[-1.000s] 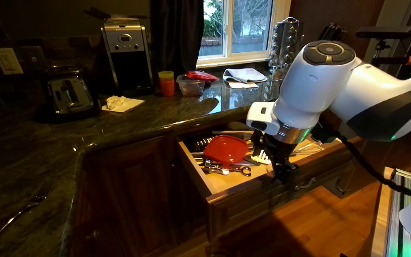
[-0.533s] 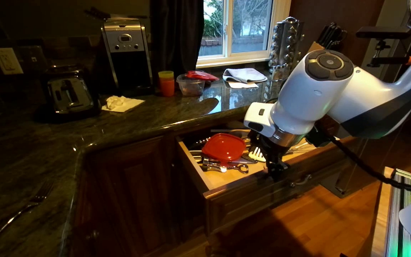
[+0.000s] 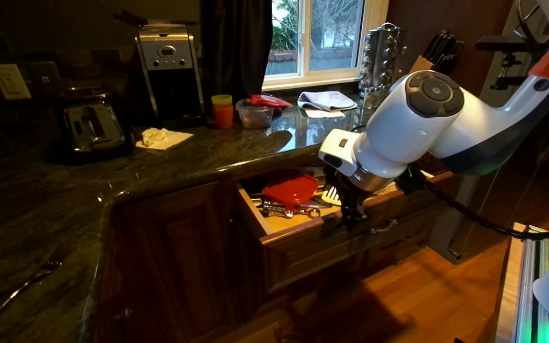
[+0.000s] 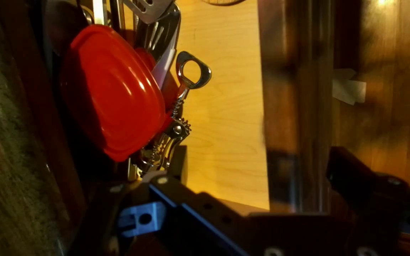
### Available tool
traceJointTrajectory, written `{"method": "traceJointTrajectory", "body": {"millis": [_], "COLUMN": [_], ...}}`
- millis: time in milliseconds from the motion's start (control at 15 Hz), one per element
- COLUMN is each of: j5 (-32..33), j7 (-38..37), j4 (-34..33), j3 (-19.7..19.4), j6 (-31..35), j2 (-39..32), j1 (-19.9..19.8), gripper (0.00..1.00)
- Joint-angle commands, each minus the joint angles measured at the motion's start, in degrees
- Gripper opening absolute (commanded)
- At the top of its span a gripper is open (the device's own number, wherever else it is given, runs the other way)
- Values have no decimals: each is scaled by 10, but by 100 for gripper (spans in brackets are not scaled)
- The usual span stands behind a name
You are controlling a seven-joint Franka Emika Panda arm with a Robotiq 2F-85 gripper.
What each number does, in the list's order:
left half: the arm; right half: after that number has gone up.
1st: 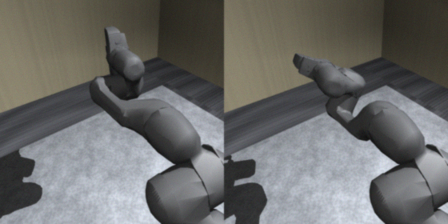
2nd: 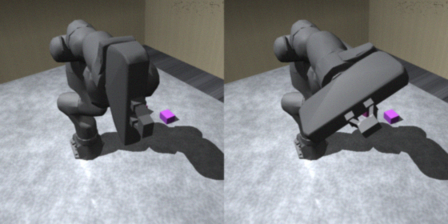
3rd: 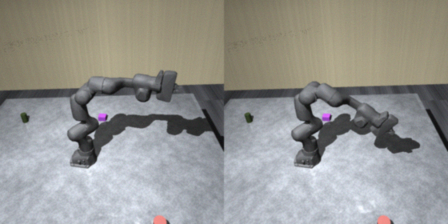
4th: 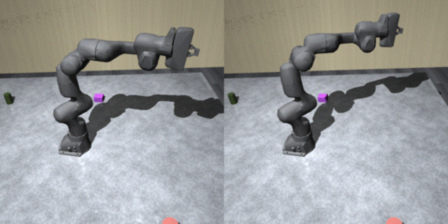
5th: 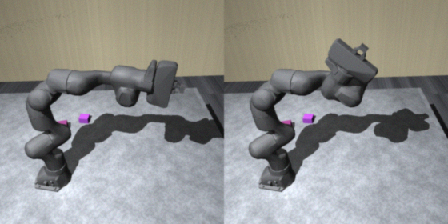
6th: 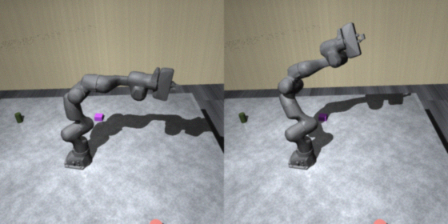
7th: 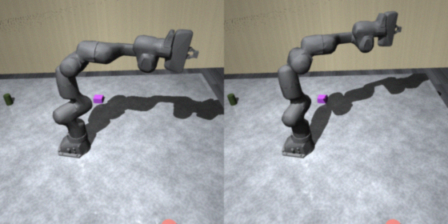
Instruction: Close the open drawer
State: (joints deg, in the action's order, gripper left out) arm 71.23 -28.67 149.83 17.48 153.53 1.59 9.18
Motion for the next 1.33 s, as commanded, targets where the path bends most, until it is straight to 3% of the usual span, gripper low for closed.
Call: {"method": "traceJointTrajectory", "body": {"millis": [0,200,667,1133,1267], "j5": [0,1,184,184,210], "j7": [0,-1,-125,-140,-157], "j4": [0,0,-54,-76,-88], "j3": [0,0,0,-32,-37], "j6": [0,0,-78,-93,-96], "j2": [0,-1,-16,-72,-87], "j1": [0,0,-3,12,12], "gripper": [100,100,100,100,100]}}
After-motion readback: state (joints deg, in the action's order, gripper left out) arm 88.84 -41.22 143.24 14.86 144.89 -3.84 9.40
